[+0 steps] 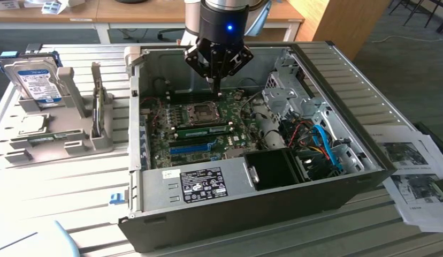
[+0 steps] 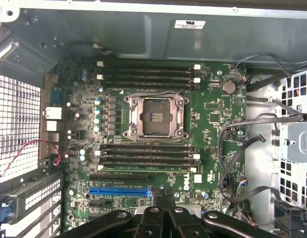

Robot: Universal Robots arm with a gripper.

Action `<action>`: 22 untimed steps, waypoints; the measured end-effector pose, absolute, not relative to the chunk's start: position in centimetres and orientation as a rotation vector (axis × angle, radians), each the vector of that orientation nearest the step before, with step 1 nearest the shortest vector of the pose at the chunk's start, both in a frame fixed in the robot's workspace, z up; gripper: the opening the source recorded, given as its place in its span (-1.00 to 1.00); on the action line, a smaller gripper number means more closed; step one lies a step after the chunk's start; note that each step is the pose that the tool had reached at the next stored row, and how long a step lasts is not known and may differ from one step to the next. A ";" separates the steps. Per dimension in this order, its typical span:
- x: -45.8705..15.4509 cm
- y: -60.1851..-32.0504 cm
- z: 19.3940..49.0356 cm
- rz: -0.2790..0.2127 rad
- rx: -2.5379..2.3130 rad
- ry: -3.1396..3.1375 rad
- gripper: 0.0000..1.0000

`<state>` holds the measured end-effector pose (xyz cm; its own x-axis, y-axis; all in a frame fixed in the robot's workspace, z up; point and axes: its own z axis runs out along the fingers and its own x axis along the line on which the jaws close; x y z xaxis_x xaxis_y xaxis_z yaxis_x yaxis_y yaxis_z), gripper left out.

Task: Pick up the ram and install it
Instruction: 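Press down the ram until it locks into place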

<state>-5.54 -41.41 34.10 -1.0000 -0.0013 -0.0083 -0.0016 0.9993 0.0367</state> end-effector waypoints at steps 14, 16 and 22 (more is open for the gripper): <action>-5.2 -41.4 34.1 0.057 -0.002 3.148 -0.81; -5.2 -41.4 34.1 0.057 -0.002 3.148 -0.81; -5.3 -41.4 34.1 0.057 -0.002 3.148 -0.81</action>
<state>-5.29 -41.40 34.09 -1.0000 -0.0012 0.0071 -0.0009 0.9993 0.0363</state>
